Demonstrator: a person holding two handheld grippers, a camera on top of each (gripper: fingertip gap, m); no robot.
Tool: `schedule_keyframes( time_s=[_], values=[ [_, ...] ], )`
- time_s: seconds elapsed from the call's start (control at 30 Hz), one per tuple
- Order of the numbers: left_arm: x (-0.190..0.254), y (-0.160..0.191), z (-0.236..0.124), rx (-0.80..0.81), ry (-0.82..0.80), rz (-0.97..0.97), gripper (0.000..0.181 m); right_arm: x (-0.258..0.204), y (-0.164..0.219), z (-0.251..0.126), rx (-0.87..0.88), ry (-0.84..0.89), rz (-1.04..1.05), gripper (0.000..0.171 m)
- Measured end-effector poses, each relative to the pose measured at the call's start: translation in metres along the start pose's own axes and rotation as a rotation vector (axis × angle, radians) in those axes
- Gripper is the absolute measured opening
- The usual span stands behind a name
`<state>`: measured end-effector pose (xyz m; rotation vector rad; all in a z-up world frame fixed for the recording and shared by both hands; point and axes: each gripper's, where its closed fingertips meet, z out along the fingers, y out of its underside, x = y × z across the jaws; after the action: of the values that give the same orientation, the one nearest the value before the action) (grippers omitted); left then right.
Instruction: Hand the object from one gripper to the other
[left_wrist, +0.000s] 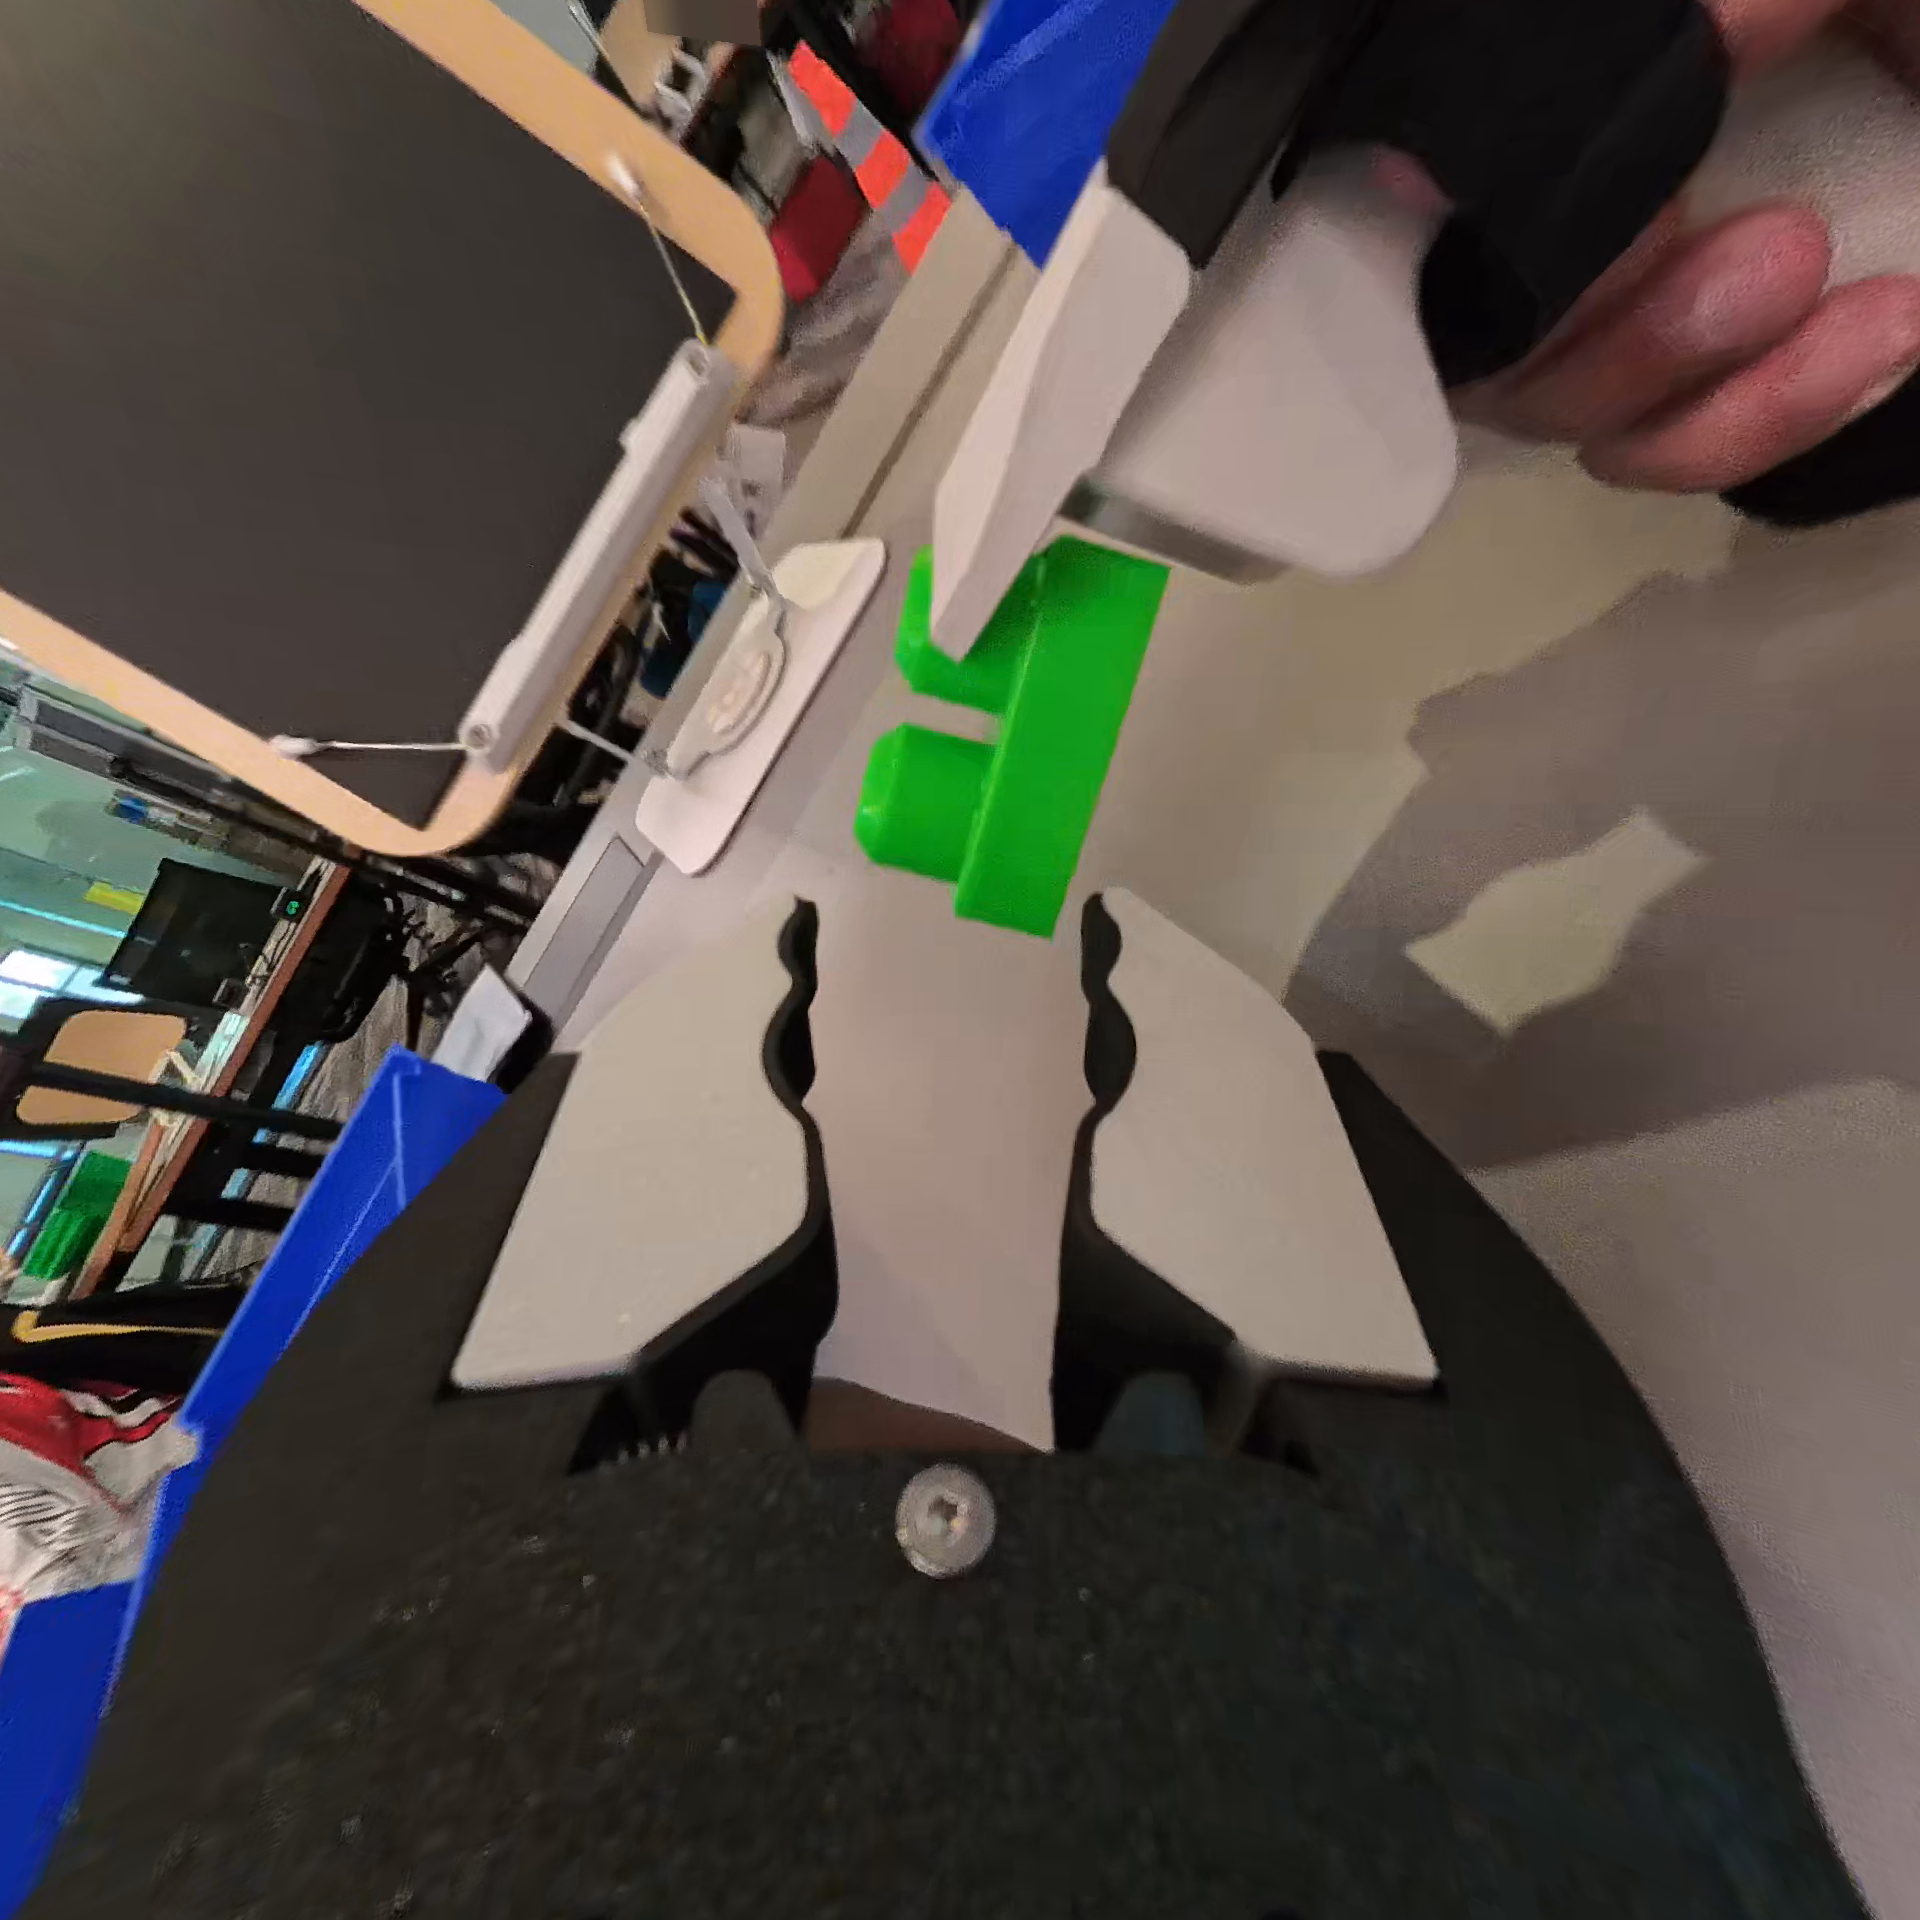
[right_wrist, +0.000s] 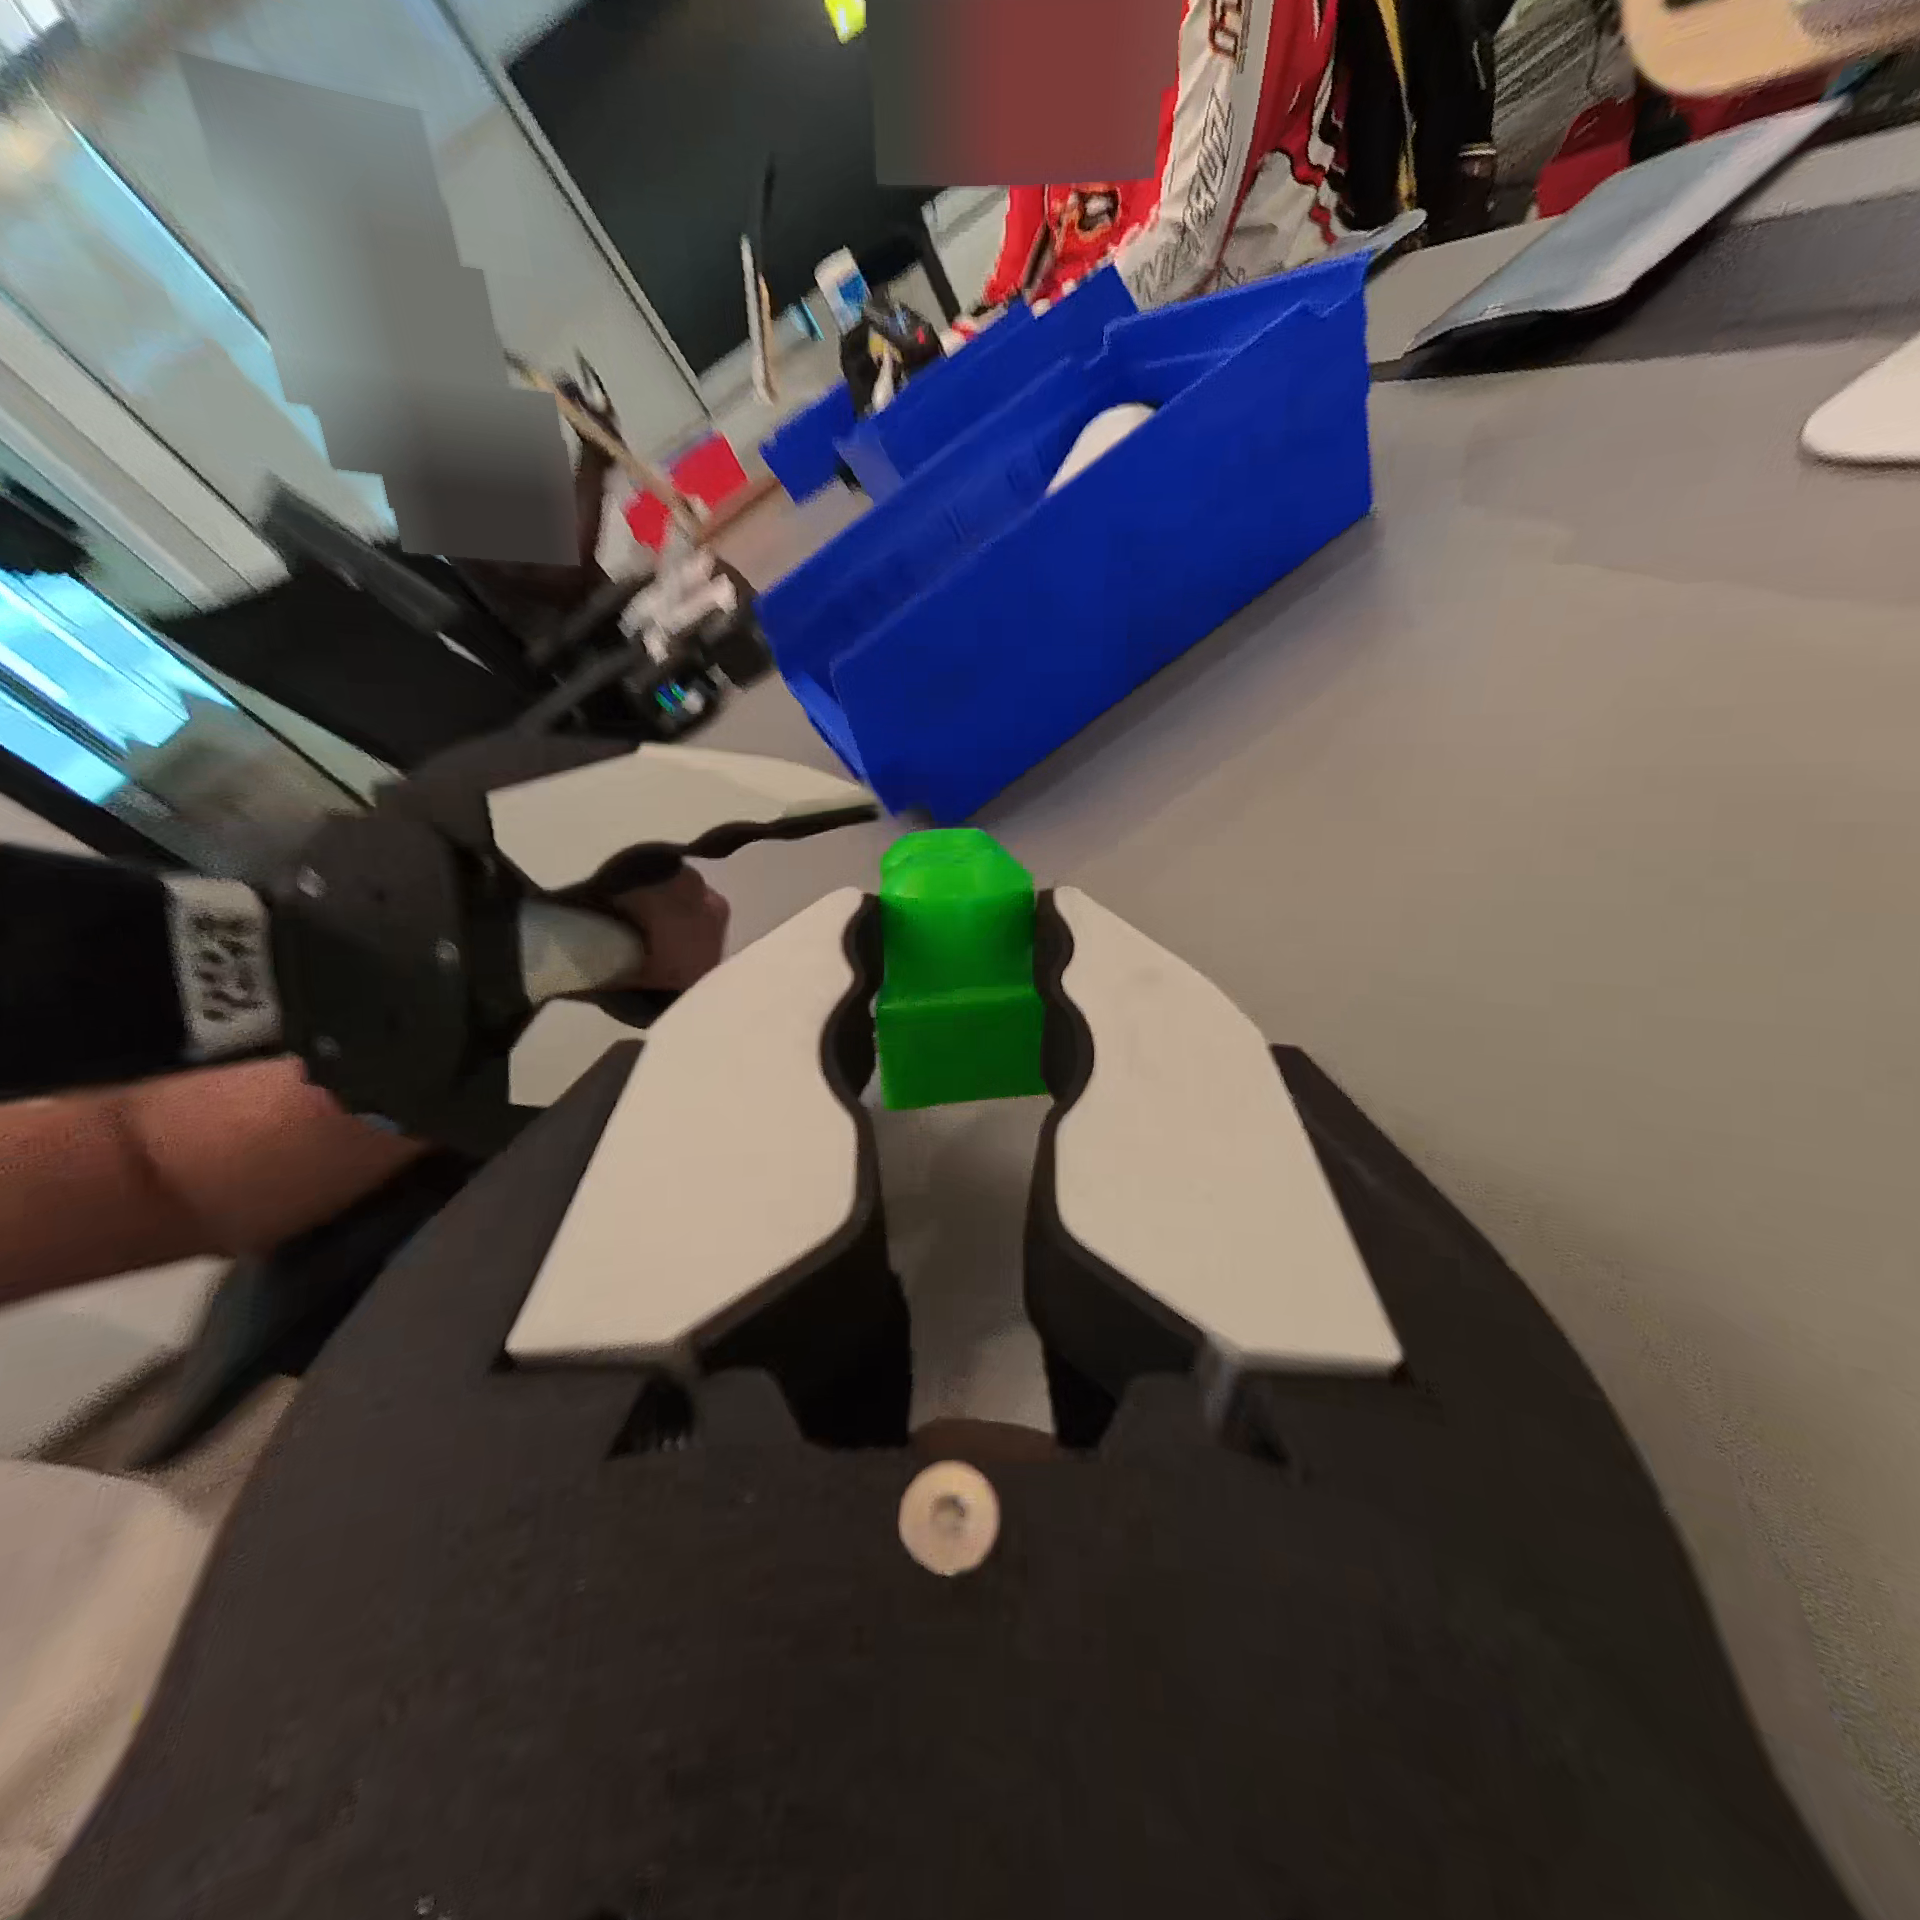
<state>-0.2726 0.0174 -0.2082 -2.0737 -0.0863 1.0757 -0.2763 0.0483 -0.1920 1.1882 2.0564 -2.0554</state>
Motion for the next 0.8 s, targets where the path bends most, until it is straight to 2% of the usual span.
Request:
schedule_keyframes(
  time_s=[0.23,0.33,0.43,0.53,0.57,0.7,0.8],
  values=[
    [-0.015,-0.029,-0.022,0.267,-0.029,-0.024,0.048,-0.016,-0.03,-0.023,0.21,-0.536,0.655,0.027],
    [-0.024,-0.045,-0.033,0.366,-0.069,-0.108,0.044,-0.016,-0.032,-0.02,0.302,-0.643,0.832,0.027],
    [-0.029,-0.055,-0.039,0.41,-0.151,-0.113,0.037,-0.024,-0.026,-0.009,0.387,-0.677,0.921,0.027],
    [-0.041,-0.052,-0.042,0.384,-0.283,-0.069,0.009,-0.04,-0.015,0.002,0.356,-0.723,0.964,0.028],
    [-0.045,-0.05,-0.043,0.37,-0.319,-0.061,0.005,-0.044,-0.013,0.004,0.349,-0.731,0.974,0.028],
    [-0.05,-0.04,-0.039,0.321,-0.303,-0.073,0.002,-0.046,-0.006,0.008,0.319,-0.696,0.928,0.028],
    [-0.052,-0.036,-0.037,0.309,-0.299,-0.077,0.002,-0.04,-0.005,0.007,0.29,-0.607,0.78,0.029]
  ],
)
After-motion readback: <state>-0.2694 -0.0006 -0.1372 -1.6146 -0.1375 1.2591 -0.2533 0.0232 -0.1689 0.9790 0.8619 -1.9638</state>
